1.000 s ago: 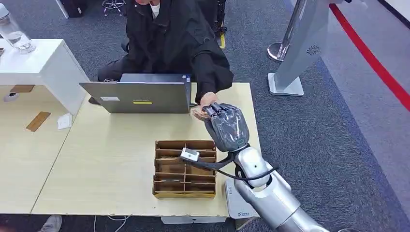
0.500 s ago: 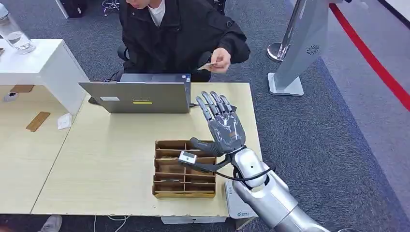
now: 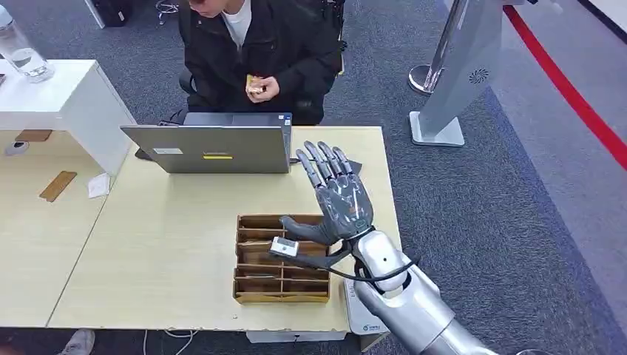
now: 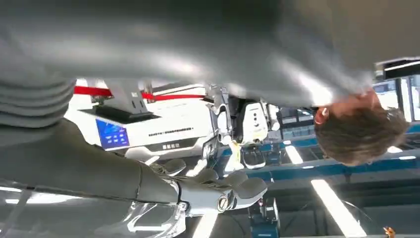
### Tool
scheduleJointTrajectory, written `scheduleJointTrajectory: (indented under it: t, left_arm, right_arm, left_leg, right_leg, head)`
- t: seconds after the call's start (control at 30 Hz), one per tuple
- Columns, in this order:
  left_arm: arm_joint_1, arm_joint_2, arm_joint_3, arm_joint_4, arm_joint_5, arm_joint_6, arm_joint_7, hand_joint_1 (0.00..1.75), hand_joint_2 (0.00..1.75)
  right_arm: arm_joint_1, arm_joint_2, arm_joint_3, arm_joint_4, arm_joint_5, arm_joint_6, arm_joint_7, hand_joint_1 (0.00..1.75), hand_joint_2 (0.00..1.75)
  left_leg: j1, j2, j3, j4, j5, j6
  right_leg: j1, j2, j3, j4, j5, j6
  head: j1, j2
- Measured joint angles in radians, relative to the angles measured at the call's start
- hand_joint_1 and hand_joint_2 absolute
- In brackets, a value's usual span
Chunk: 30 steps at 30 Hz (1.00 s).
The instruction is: Pass the card to the sensor for recognition and then transmit it.
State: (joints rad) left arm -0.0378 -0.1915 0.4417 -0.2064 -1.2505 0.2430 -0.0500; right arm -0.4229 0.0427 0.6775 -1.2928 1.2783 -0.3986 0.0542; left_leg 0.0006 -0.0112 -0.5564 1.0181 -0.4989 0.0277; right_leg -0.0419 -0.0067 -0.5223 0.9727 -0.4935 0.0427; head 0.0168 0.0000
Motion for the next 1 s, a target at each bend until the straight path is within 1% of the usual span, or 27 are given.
scheduleJointTrajectory:
  t: [0.47, 0.57, 1.0]
  left_arm:
    - [0.001, 0.000, 0.001, 0.000, 0.005, 0.004, 0.000, 0.00, 0.00]
    - [0.001, 0.000, 0.002, 0.000, 0.008, 0.005, 0.000, 0.00, 0.00]
    - [0.002, -0.001, 0.031, 0.000, 0.036, 0.011, 0.007, 0.00, 0.00]
  right_arm:
    - [0.028, 0.000, 0.024, -0.052, -0.026, -0.011, -0.026, 0.00, 0.00]
    - [0.038, -0.002, 0.029, -0.067, -0.048, -0.021, -0.039, 0.00, 0.00]
    - [0.193, -0.029, 0.085, -0.204, -0.143, -0.082, -0.116, 0.00, 0.00]
  left_leg:
    - [0.000, 0.000, 0.000, 0.000, 0.000, 0.000]
    - [0.000, 0.000, 0.000, 0.000, 0.000, 0.000]
    - [0.000, 0.000, -0.001, 0.000, 0.000, 0.000]
  right_leg:
    - [0.000, 0.000, 0.000, 0.000, 0.000, 0.000]
    - [0.000, 0.000, 0.000, 0.000, 0.000, 0.000]
    - [0.000, 0.000, -0.001, 0.000, -0.001, 0.000]
  head:
    - [0.000, 0.000]
    - [0.000, 0.000]
    - [0.000, 0.000]
